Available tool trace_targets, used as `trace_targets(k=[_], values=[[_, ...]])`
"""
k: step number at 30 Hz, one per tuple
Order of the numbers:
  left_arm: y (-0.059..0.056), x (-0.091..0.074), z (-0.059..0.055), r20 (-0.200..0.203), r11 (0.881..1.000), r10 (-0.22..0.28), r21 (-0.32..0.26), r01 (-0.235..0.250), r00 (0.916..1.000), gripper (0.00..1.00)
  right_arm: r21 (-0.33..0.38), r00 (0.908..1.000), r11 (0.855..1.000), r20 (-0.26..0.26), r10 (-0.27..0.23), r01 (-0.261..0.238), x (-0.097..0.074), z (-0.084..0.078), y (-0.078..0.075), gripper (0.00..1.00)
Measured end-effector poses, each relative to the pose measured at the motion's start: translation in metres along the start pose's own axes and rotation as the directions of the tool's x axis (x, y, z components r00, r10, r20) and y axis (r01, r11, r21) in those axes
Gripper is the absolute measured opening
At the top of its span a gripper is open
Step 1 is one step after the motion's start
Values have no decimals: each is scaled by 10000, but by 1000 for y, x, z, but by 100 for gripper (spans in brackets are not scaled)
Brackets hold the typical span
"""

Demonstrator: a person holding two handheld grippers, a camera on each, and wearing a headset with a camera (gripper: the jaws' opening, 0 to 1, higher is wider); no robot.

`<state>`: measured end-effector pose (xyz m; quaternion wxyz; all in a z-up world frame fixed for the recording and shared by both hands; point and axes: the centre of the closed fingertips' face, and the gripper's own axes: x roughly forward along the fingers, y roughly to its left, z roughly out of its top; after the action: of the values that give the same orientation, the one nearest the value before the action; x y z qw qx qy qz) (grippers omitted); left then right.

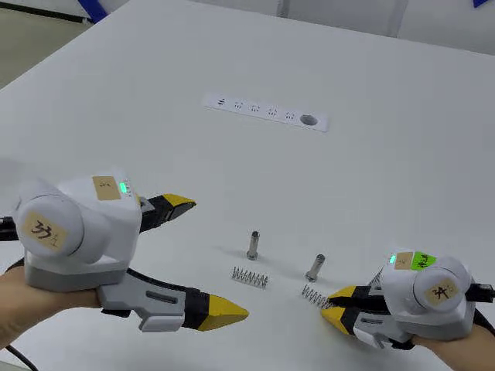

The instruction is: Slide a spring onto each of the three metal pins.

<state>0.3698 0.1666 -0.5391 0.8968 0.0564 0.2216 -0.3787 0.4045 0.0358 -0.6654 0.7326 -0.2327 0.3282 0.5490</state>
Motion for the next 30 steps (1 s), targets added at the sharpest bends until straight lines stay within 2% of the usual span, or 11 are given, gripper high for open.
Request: trace_targets(k=[4,8,12,15,18,20,23,24,30], values=[[-2,-1,11,454,9994,-130,-329,145,9989,96,-213,10000,9997,-44,-77,76,1,2,3,11],[-1,-2,11,337,9998,-115,-158,120,9994,95,-247,9999,9997,75,-77,79,-2,7,4,11],[-2,0,10,179,9998,-222,-1,222,9996,94,-327,9996,9995,264,-20,29,-11,22,5,11],[-6,3,9,110,9991,-409,68,408,9991,93,-792,9989,9967,427,212,-177,-22,36,8,11],[-11,8,11,85,9979,-598,234,596,9982,91,-1398,9985,9897,427,357,-294,-34,48,9,11],[-15,11,17,216,9966,-674,495,662,9975,88,-1826,9984,9827,407,405,-324,-43,57,11,11],[-22,16,26,441,9947,-897,544,873,9950,84,-2103,9974,9765,425,582,-481,-55,67,15,11],[-25,18,30,516,9937,-975,605,943,9939,84,-2231,9960,9724,412,793,-682,-60,71,20,11],[-37,26,40,598,9872,-1298,1014,1234,9897,81,-3110,9932,9451,261,1139,-1002,-78,86,38,11]])
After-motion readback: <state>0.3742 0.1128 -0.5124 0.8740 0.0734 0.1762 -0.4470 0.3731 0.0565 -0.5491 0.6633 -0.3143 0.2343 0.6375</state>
